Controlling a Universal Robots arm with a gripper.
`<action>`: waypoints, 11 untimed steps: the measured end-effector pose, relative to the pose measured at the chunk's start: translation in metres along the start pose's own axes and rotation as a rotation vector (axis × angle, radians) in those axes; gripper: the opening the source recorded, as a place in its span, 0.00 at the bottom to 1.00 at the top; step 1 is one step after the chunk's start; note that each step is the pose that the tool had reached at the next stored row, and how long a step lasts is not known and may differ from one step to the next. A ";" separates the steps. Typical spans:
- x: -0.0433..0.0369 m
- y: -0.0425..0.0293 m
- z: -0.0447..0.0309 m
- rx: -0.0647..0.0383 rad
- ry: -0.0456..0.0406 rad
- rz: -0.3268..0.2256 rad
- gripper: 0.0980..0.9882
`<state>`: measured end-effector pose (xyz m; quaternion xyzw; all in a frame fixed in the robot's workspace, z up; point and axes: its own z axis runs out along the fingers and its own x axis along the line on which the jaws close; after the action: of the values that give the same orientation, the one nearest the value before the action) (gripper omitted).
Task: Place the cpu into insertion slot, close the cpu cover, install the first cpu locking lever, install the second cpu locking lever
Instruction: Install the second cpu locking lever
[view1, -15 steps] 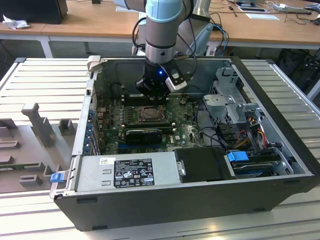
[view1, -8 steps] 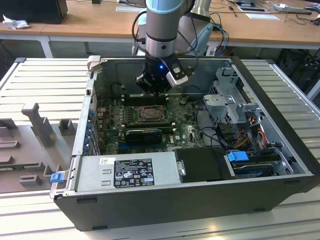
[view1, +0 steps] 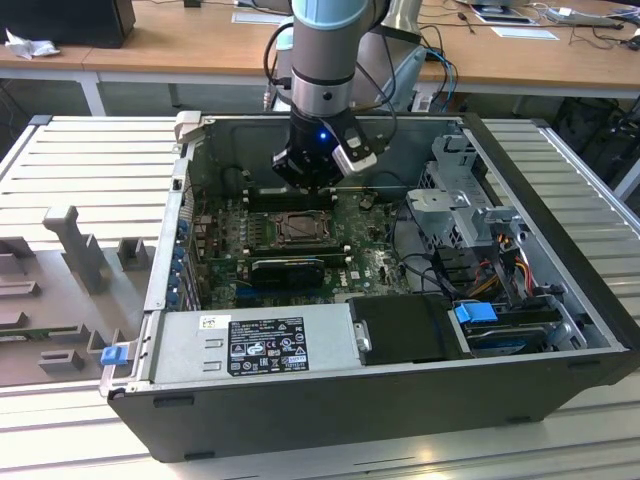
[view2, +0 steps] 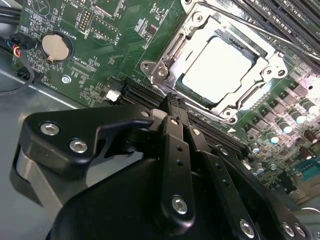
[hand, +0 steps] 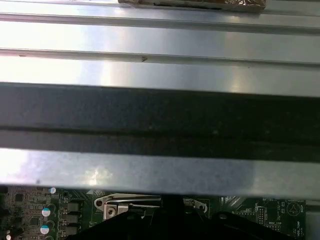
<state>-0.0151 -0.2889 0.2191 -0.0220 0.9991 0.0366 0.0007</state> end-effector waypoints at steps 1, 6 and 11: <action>0.0000 -0.0002 0.0000 0.000 0.0000 0.000 0.01; 0.0002 -0.0028 -0.0007 0.000 0.0001 0.000 0.01; 0.0001 -0.0021 -0.0094 0.000 0.0000 0.000 0.01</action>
<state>-0.0151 -0.2917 0.2284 -0.0220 0.9991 0.0366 0.0007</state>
